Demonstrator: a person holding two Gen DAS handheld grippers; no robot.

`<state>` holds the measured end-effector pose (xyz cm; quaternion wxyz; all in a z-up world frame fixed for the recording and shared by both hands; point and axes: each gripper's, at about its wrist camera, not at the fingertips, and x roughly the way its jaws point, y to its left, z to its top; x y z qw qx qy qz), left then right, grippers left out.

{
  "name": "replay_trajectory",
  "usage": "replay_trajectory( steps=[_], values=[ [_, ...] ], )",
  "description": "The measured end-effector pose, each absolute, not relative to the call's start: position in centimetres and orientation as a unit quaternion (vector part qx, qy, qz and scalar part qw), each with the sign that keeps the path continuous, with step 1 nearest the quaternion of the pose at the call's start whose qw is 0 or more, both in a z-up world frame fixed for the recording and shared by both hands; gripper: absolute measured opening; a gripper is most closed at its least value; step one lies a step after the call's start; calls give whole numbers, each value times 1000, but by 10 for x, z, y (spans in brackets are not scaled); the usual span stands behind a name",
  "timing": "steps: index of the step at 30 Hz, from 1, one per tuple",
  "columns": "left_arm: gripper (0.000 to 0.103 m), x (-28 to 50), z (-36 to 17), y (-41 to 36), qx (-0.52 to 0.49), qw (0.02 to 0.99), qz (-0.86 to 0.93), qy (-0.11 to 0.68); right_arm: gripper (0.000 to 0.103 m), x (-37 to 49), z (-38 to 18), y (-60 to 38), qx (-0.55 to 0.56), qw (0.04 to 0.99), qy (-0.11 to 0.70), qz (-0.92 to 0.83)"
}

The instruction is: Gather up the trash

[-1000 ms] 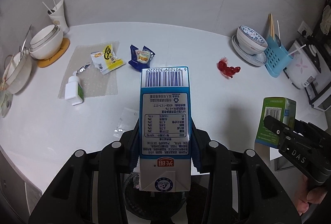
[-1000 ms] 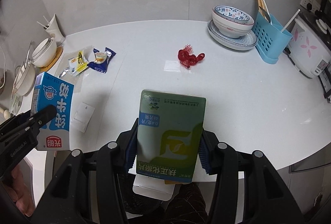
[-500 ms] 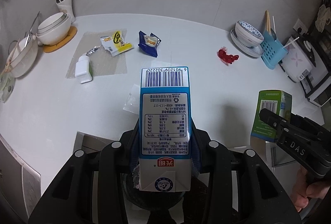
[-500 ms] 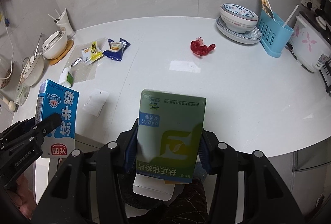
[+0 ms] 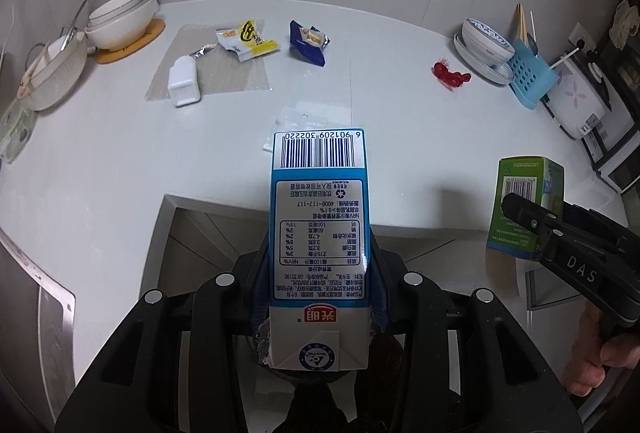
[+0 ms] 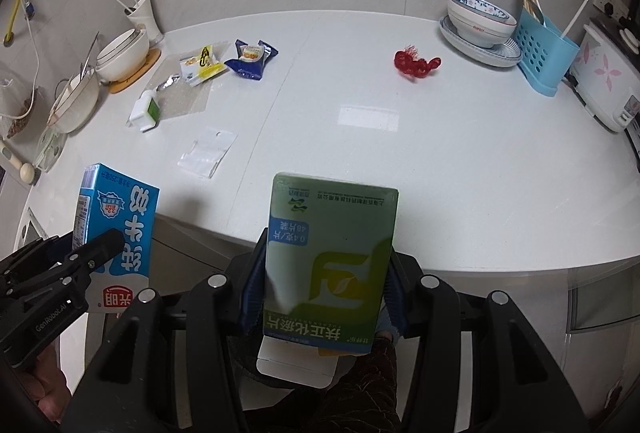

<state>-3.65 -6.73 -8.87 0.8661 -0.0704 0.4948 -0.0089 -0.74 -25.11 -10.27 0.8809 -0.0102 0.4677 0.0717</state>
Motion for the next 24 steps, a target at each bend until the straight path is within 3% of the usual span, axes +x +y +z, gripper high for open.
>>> replay_trajectory(
  steps=[24],
  values=[
    [39, -80, -185, -58, -63, 842, -13, 536, 47, -49, -195, -217, -51, 843, 521, 123]
  ],
)
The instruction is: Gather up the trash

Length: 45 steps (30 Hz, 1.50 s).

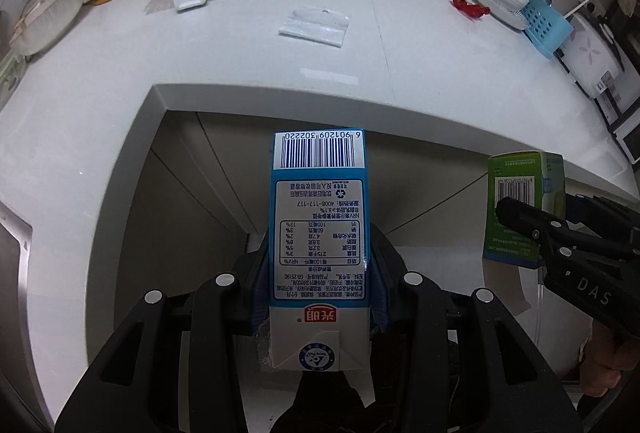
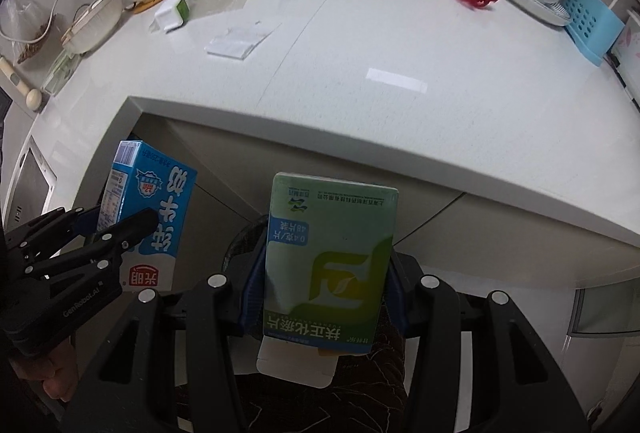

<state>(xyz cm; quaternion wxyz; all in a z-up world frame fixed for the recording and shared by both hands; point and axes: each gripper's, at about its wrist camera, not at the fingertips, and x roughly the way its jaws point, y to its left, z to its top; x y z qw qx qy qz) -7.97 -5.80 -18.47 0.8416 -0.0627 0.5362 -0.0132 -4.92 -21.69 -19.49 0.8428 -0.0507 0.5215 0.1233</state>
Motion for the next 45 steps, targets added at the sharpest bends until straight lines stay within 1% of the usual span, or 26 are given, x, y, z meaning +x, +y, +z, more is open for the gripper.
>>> replay_trajectory(
  steps=[11, 19, 26, 33, 45],
  values=[
    [39, -82, -232, -57, -54, 829, -13, 557, 47, -51, -242, -217, -50, 821, 554, 129],
    [39, -85, -255, -63, -42, 832, -27, 552, 47, -50, -274, -215, -54, 813, 563, 137],
    [39, -87, -277, -69, -29, 824, -36, 565, 47, -52, -296, -218, -57, 808, 571, 133],
    [39, -84, -293, -85, -17, 811, -54, 582, 47, -50, -301, -231, -47, 805, 580, 114],
    [41, -80, -290, -103, 3, 817, -82, 571, 48, -47, -301, -237, -50, 806, 581, 100]
  ],
)
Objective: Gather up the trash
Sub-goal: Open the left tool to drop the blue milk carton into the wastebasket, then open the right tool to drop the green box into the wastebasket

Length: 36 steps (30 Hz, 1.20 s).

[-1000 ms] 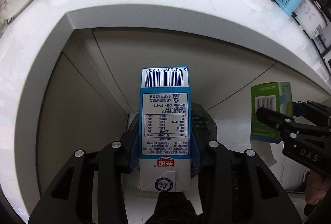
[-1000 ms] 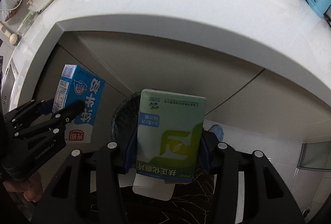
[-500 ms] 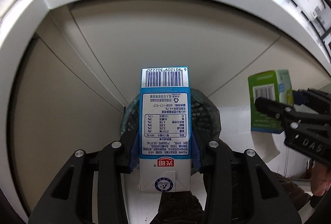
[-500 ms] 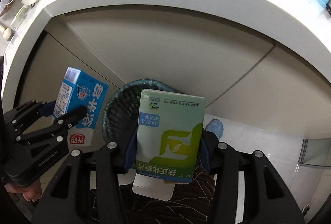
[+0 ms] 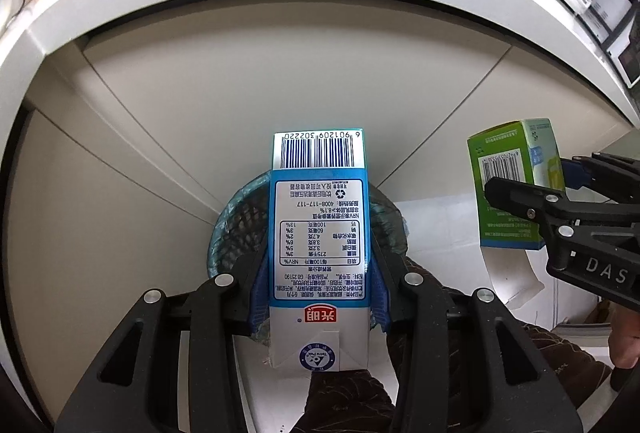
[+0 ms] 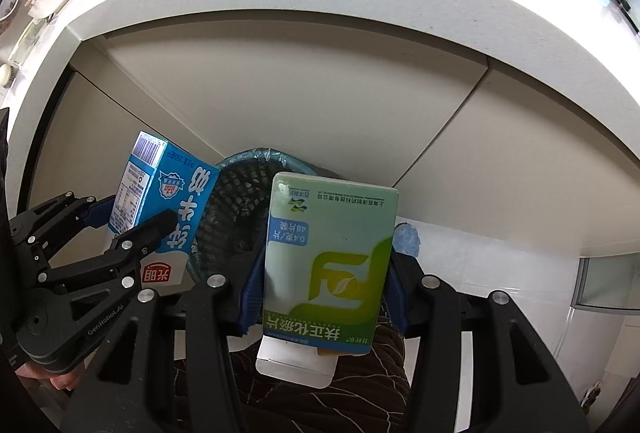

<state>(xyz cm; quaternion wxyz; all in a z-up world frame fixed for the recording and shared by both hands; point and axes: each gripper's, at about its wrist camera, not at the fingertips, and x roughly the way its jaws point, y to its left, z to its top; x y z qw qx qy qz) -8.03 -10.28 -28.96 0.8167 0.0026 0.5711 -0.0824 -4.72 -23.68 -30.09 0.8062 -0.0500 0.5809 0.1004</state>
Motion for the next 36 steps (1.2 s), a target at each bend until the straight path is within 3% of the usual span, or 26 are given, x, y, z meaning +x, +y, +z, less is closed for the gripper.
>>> replay_trajectory(
  steps=[12, 21, 36],
  values=[
    [77, -92, -272, -82, -18, 831, -55, 554, 48, -50, -302, -232, -56, 807, 576, 119],
    [96, -98, -265, -49, -54, 835, -16, 547, 48, -48, -306, -203, -77, 802, 570, 159],
    [97, -111, -270, -7, -89, 828, 34, 552, 48, -39, -323, -157, -112, 789, 568, 205]
  ],
)
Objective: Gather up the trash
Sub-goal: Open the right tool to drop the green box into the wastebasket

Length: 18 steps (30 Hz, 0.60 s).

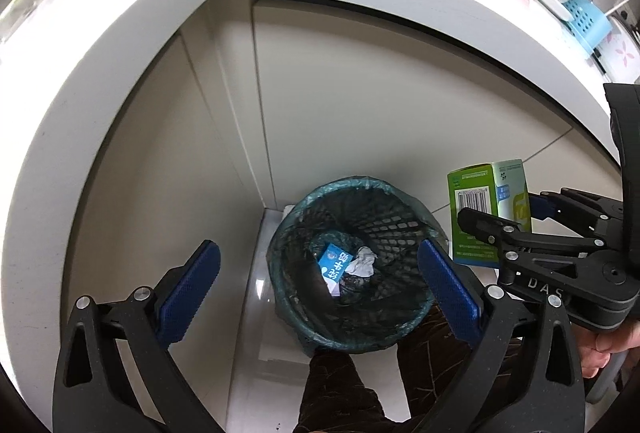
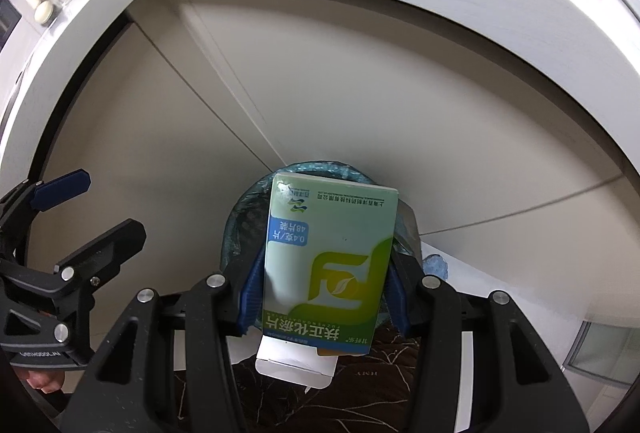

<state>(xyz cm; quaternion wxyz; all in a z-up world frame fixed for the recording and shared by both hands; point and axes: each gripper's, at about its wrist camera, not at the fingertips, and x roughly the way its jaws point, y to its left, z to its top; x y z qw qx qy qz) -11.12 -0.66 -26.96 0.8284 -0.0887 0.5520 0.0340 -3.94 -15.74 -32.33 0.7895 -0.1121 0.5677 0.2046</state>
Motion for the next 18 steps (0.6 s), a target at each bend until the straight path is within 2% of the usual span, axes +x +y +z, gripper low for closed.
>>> replay_trajectory(
  steps=[9, 18],
  values=[
    [97, -110, -277, 1, -94, 821, 43, 562, 50, -31, -326, -167, -121, 783, 575, 205],
    [97, -103, -282, -1, -96, 817, 39, 567, 76, -28, -325, -174, -117, 785, 577, 191]
  ],
)
